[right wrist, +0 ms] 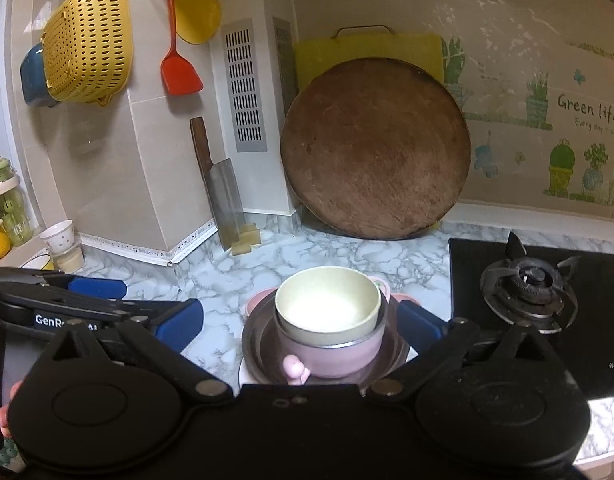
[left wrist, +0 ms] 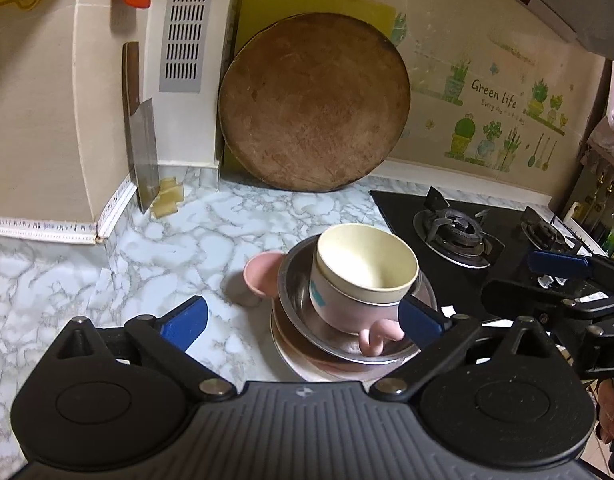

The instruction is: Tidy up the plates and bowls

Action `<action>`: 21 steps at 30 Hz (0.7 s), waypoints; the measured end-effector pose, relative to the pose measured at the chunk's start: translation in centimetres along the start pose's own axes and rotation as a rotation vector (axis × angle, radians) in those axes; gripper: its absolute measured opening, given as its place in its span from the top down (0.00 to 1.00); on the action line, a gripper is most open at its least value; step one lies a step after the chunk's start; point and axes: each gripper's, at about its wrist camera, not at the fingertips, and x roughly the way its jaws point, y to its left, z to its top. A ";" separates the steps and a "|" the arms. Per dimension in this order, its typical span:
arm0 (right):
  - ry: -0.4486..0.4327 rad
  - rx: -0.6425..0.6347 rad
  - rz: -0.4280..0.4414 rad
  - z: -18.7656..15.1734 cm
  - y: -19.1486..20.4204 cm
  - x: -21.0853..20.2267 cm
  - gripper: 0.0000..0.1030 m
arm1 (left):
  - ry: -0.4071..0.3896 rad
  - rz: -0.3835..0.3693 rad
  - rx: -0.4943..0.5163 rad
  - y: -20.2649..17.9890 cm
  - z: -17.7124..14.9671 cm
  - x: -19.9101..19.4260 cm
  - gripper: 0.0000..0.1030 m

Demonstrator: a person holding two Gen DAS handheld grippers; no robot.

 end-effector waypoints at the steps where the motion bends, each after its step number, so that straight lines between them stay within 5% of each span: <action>1: 0.000 0.005 0.000 -0.2 0.0 -0.1 0.00 | 0.003 0.000 -0.003 0.0 -0.1 -0.1 0.01; 21: -0.001 0.029 -0.005 -0.4 0.6 -1.4 0.00 | 0.002 -0.020 0.003 -0.6 -0.5 -1.9 0.01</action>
